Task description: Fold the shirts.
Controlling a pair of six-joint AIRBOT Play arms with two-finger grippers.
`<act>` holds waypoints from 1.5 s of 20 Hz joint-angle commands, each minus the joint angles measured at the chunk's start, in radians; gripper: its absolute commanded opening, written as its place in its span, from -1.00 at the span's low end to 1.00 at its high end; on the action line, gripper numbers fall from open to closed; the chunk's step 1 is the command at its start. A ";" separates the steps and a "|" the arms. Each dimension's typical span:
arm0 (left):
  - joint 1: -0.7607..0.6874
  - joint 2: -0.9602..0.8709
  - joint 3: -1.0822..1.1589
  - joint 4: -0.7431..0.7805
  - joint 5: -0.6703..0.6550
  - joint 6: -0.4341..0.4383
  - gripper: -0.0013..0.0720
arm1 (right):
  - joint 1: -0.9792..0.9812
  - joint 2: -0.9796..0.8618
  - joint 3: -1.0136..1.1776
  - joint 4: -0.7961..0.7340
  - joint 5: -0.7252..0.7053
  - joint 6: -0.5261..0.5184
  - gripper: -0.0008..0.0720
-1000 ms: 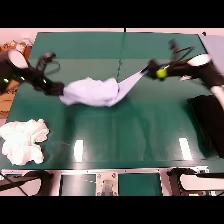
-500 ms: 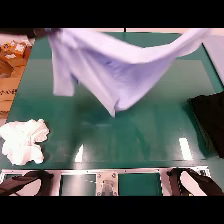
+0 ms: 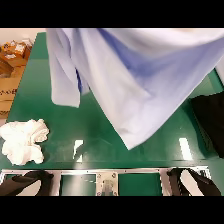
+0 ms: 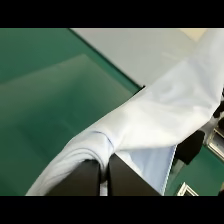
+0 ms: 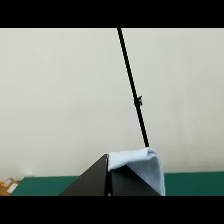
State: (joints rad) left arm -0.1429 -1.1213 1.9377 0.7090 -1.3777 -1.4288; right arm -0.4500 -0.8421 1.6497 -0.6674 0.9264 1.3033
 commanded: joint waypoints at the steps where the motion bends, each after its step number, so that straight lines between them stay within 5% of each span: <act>1: -0.003 -0.006 -0.259 0.013 -0.018 0.005 -0.90 | 0.063 -0.071 -0.118 0.010 0.036 -0.005 -0.95; 8: -0.002 -0.159 -0.983 0.016 0.336 0.193 -0.89 | 0.433 -0.451 -0.480 0.010 -0.119 -0.059 -0.95; 9: -0.002 -0.211 -1.014 0.017 0.375 0.193 -0.45 | 0.470 -0.522 -0.480 0.011 -0.147 -0.058 -0.95; 10: 0.005 -0.256 -1.012 0.013 0.385 0.191 0.32 | 0.489 -0.575 -0.472 0.014 -0.167 -0.053 -0.94; 11: 0.023 -0.293 -0.990 0.007 0.381 0.188 0.52 | 0.495 -0.619 -0.453 0.013 -0.168 -0.047 -0.94; 12: 0.049 -0.312 -0.954 0.009 0.366 0.188 0.52 | 0.481 -0.640 -0.432 0.013 -0.154 -0.047 -0.74; 13: 0.089 -0.320 -0.907 0.010 0.341 0.189 0.52 | 0.445 -0.643 -0.414 0.012 -0.120 -0.046 -0.23; 14: 0.135 -0.318 -0.857 0.018 0.309 0.190 0.52 | 0.395 -0.637 -0.391 0.011 -0.054 -0.028 -0.07; 15: 0.185 -0.318 -0.798 0.033 0.263 0.190 0.52 | 0.332 -0.630 -0.365 0.002 0.036 0.000 -0.08; 16: 0.225 -0.318 -0.746 0.052 0.220 0.189 0.52 | 0.256 -0.619 -0.352 -0.002 0.130 0.019 -0.33; 17: 0.262 -0.318 -0.703 0.063 0.174 0.189 0.52 | 0.185 -0.601 -0.361 -0.005 0.199 0.024 -0.93; 21: 0.293 -0.319 -0.689 0.101 0.066 0.201 0.52 | 0.010 -0.422 -0.608 -0.104 0.275 0.050 -0.95; 23: 0.248 -0.319 -0.718 0.130 0.050 0.234 0.52 | -0.026 -0.279 -0.807 -0.247 0.282 0.148 -0.94; 24: 0.219 -0.319 -0.730 0.138 0.050 0.262 0.52 | -0.028 -0.224 -0.899 -0.317 0.304 0.214 -0.63; 25: 0.191 -0.319 -0.731 0.148 0.051 0.268 0.52 | -0.027 -0.180 -0.994 -0.369 0.336 0.287 0.06; 26: 0.163 -0.319 -0.729 0.144 0.050 0.268 0.52 | -0.026 -0.151 -1.079 -0.371 0.355 0.312 0.28; 30: 0.076 -0.319 -0.729 0.149 0.031 0.268 0.52 | 0.081 -0.140 -1.346 -0.309 0.291 0.309 0.28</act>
State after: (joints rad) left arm -0.0120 -1.4403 1.2106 0.8459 -1.3228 -1.1713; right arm -0.4194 -1.0176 0.4854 -0.9741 1.2407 1.5692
